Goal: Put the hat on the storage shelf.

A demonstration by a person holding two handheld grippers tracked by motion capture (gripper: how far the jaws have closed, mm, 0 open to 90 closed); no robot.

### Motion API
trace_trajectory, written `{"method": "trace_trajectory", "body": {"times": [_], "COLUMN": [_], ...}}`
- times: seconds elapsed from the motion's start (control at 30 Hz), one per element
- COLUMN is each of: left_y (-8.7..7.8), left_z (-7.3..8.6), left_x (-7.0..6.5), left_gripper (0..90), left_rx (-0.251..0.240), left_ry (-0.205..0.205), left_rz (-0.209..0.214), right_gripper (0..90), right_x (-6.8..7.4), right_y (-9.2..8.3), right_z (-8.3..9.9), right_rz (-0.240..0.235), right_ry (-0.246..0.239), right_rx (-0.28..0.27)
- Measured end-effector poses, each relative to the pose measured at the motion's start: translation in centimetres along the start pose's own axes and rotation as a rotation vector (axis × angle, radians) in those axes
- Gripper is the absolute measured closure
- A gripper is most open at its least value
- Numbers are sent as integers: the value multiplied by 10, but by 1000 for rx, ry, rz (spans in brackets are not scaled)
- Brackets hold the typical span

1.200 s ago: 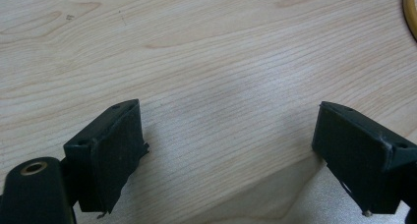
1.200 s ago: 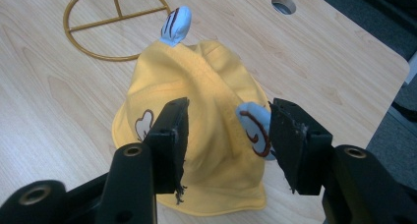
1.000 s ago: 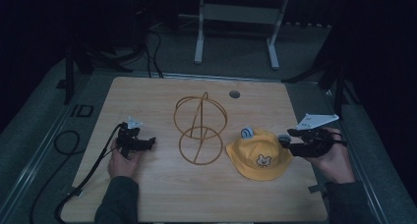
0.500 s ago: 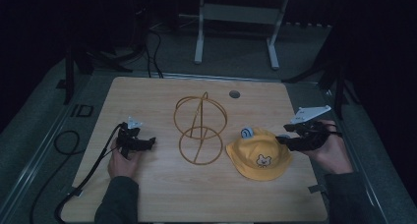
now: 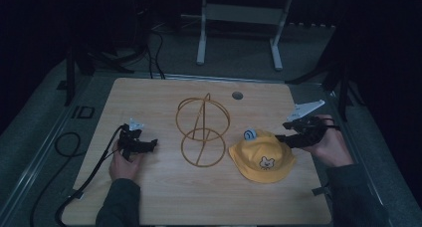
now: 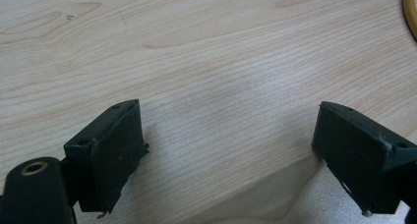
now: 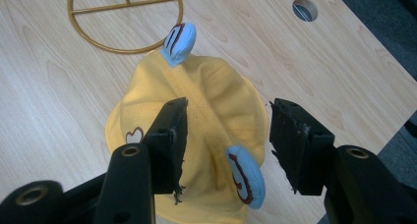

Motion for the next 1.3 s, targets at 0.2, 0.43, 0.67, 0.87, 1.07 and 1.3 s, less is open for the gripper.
{"method": "trace_trajectory", "body": {"times": [0.2, 0.43, 0.67, 0.87, 1.07, 1.3], "left_y": [0, 0, 0, 0, 0, 0], "left_z": [0, 0, 0, 0, 0, 0], "left_x": [0, 0, 0, 0, 0, 0], "left_gripper": [119, 119, 119, 119, 119, 119], "left_rx": [0, 2, 1, 0, 1, 0], "left_ry": [0, 1, 0, 1, 0, 0], "left_rz": [0, 0, 0, 0, 0, 0], "right_gripper": [482, 478, 477, 477, 478, 489], "right_x": [-2, -3, -1, 0, -1, 0], "right_y": [3, 9, 15, 21, 27, 35], "right_z": [-1, -4, -7, -9, -10, -11], "right_rz": [-10, -31, -38, -51, -62, -74], "right_ry": [-12, -26, -51, -65, -77, -96], "right_rx": [15, 56, 108, 152, 196, 244]}}
Point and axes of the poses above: each handheld gripper's, and its own axes: y roughly forward along the jaws, z roughly out of its underside, x roughly to its left, the point moved 7 cm from there along y, roughly forward along the jaws, and after that the axes turned 8 degrees about -z, right-handed, at the moved point
